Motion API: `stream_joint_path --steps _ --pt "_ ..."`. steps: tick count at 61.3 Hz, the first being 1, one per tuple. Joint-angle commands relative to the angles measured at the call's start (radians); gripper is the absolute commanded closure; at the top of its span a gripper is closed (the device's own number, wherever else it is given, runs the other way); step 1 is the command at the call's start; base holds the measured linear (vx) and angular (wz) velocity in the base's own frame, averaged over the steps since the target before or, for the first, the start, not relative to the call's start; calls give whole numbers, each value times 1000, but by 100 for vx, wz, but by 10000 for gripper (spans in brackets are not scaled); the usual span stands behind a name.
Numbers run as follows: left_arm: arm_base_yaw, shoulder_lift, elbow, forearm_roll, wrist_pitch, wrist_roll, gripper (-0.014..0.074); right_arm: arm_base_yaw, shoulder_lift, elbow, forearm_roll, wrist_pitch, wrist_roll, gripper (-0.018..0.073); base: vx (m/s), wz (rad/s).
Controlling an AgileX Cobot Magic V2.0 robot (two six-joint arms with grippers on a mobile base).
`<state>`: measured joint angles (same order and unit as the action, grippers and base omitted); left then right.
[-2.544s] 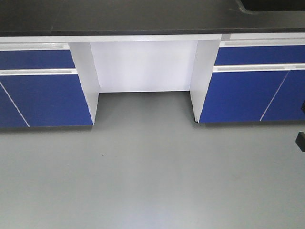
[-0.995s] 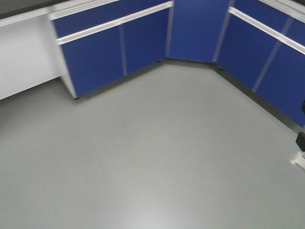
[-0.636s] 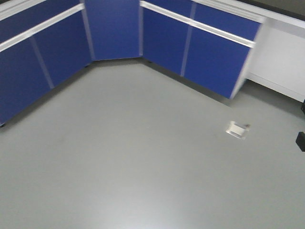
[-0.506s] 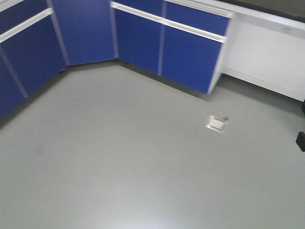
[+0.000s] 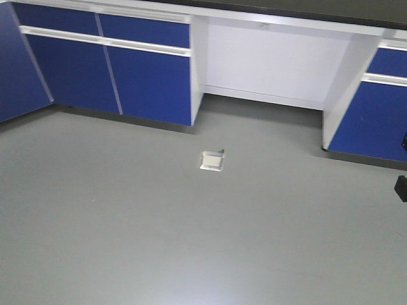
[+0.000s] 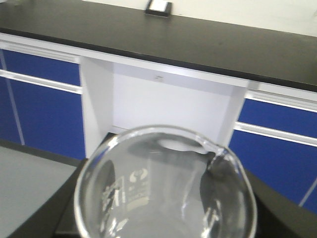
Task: Grab beaker and place in storage area
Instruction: 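Drive the base backward and turn toward the other bench, then drive forward to the empty black bench holding the beaker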
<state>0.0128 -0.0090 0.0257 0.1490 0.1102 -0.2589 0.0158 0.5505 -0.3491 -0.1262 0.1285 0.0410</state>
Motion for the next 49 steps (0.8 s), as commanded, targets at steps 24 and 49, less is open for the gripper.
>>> stream_joint_path --steps 24,49 --pt "-6 -19 22 -6 -84 -6 605 -3 4 -30 -5 -88 -1 560 19 -48" --pt "-6 -19 22 -6 -84 -6 605 -3 4 -30 -5 -88 -1 560 29 -13"
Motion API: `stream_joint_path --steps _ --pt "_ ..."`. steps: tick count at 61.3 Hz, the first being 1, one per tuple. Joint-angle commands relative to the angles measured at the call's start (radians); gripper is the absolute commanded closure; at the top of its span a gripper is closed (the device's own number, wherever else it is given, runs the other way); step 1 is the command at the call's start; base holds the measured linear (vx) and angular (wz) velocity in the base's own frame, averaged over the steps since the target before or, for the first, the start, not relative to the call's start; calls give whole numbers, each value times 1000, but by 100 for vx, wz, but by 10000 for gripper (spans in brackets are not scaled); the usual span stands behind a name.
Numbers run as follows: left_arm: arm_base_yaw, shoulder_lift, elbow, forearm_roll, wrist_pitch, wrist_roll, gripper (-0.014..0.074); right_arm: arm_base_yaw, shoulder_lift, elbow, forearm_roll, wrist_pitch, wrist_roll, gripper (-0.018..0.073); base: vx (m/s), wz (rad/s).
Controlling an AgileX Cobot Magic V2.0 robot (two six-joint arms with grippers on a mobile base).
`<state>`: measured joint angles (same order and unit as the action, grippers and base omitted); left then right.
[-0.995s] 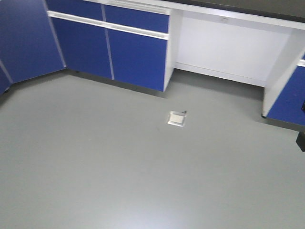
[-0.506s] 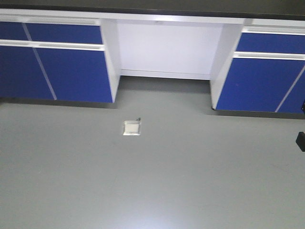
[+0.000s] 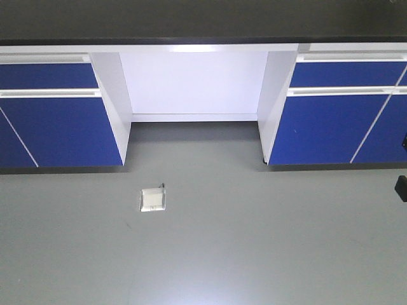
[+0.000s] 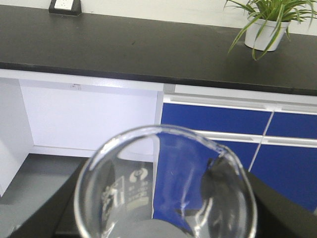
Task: Grab beaker and place in storage area
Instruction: 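Drive forward to the empty black bench holding the beaker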
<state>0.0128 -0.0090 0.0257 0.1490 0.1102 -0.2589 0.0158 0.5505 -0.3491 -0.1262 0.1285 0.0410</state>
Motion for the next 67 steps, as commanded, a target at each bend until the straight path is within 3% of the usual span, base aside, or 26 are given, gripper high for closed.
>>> stream_joint_path --steps 1,67 --pt "-6 -19 22 -6 -84 -6 605 -3 4 -30 -5 -88 -1 560 36 3" --pt "-6 -19 22 -6 -84 -6 605 -3 5 -30 -5 -88 -1 559 40 -1"
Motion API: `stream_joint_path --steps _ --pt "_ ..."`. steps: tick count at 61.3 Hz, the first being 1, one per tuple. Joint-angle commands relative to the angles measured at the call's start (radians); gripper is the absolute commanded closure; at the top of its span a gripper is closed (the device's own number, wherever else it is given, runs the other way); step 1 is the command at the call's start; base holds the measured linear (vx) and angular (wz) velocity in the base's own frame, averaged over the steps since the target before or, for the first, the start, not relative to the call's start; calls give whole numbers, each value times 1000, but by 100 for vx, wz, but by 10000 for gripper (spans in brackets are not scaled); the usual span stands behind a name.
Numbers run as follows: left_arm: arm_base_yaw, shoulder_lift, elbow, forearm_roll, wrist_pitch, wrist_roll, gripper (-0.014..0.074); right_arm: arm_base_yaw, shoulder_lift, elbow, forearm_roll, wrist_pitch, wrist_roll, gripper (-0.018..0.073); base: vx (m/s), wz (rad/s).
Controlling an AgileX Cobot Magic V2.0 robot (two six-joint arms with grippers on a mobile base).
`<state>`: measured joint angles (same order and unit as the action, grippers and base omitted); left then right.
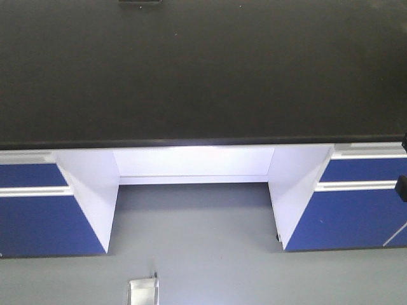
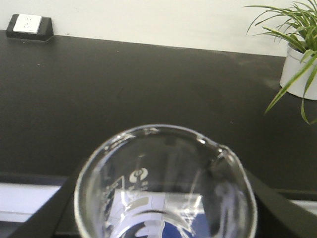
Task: Grab beaker and place in storage area
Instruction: 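Drive forward to the empty black bench holding the beaker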
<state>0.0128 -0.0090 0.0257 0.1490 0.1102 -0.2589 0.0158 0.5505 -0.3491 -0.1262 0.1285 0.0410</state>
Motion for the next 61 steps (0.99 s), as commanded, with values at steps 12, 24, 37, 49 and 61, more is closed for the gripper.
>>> stream_joint_path --steps 12,24,37,49,61 --pt "-6 -19 22 -6 -84 -6 605 -3 5 -30 -5 -88 -1 559 34 -1" --pt "-6 -19 22 -6 -84 -6 605 -3 5 -30 -5 -88 -1 559 30 2" --pt "-6 -19 22 -6 -84 -6 605 -3 5 -30 -5 -88 -1 559 25 2" --pt "-6 -19 22 -6 -84 -6 605 -3 5 -30 -5 -88 -1 559 18 1" --pt "-6 -19 22 -6 -84 -6 605 -3 5 -30 -5 -88 -1 559 11 1"
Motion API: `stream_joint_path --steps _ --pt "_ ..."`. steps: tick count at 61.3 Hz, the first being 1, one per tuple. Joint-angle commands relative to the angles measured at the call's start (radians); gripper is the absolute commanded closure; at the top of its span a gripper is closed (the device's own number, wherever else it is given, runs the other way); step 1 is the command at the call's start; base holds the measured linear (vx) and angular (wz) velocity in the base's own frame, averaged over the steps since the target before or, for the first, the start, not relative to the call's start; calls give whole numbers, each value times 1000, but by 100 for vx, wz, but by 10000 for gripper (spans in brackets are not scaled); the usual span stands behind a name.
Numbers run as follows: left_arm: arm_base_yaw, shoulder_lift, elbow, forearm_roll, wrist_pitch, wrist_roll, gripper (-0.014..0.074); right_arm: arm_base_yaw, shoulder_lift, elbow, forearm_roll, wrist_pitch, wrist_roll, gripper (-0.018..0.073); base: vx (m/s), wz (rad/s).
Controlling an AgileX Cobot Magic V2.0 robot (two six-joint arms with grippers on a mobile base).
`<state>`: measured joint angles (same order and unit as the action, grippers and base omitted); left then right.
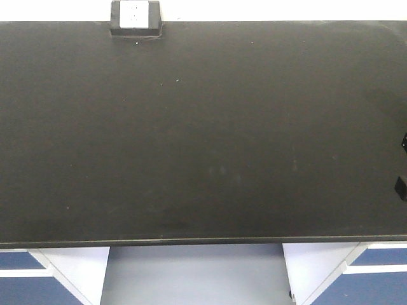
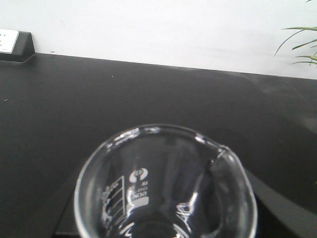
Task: Grab beaker and place in storage area
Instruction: 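Drive forward to the empty black bench holding the beaker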
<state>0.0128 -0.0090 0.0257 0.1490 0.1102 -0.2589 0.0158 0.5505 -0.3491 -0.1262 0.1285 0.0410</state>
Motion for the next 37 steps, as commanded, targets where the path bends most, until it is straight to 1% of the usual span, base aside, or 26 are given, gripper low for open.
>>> stream_joint_path --steps 1,37 --pt "-6 -19 22 -6 -84 -6 605 -3 5 -30 -5 -88 -1 559 7 1" --pt "-6 -19 22 -6 -84 -6 605 -3 5 -30 -5 -88 -1 559 2 0"
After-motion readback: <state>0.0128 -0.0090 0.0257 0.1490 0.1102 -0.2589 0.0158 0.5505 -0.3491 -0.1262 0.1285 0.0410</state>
